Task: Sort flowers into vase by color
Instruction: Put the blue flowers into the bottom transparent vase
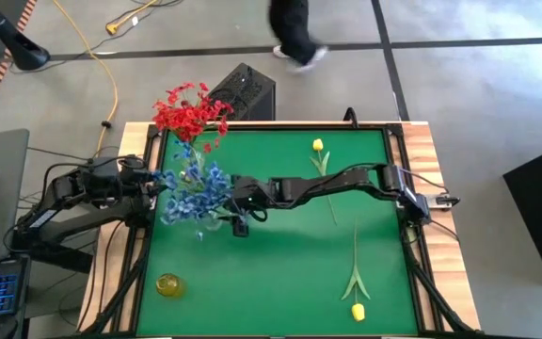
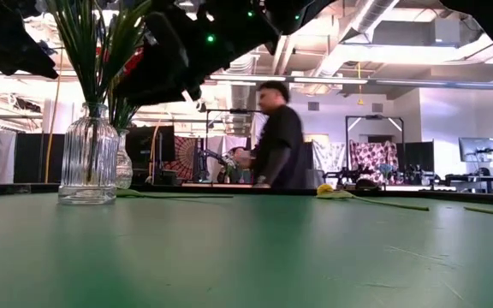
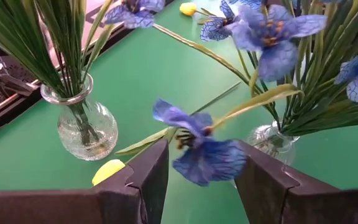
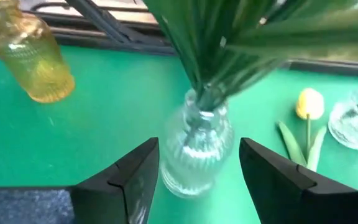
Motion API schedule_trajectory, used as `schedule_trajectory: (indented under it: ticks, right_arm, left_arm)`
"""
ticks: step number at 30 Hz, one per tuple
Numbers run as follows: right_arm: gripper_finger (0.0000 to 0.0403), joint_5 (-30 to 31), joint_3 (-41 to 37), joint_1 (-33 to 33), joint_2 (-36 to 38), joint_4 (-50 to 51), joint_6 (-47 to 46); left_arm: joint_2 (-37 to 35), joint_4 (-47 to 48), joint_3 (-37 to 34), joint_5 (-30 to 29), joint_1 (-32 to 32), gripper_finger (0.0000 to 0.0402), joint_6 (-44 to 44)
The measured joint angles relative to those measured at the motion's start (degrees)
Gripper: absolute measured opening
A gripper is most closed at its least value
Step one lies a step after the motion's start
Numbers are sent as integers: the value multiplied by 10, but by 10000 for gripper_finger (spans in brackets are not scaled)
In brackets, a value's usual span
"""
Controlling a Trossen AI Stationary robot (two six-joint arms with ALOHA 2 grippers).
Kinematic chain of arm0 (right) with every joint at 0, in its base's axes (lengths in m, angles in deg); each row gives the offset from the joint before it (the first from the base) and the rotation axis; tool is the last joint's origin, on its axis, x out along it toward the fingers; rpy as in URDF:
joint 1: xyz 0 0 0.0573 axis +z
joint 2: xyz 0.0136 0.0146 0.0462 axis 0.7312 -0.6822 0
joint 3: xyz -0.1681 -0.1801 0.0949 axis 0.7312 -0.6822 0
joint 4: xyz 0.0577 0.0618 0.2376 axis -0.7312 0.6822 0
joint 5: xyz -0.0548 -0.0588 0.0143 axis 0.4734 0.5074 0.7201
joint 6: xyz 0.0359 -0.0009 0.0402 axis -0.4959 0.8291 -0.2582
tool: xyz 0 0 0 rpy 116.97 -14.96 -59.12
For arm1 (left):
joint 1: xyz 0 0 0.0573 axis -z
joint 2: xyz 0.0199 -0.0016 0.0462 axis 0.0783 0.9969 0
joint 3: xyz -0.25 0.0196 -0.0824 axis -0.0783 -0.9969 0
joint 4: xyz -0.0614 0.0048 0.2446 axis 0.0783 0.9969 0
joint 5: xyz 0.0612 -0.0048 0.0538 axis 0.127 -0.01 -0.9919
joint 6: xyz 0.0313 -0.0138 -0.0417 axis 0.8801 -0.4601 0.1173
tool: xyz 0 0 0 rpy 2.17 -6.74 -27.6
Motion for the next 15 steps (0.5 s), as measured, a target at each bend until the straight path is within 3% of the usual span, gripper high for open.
schedule_trajectory:
  ticks: [10, 15]
  right_arm:
    - [250, -15, 0, -12, 15, 105, -13]
    - [250, -19, 0, -15, 48, 210, -14]
  left_arm:
    - [0, 0, 0, 0, 0, 158, 0]
    - [0, 0, 0, 0, 0, 158, 0]
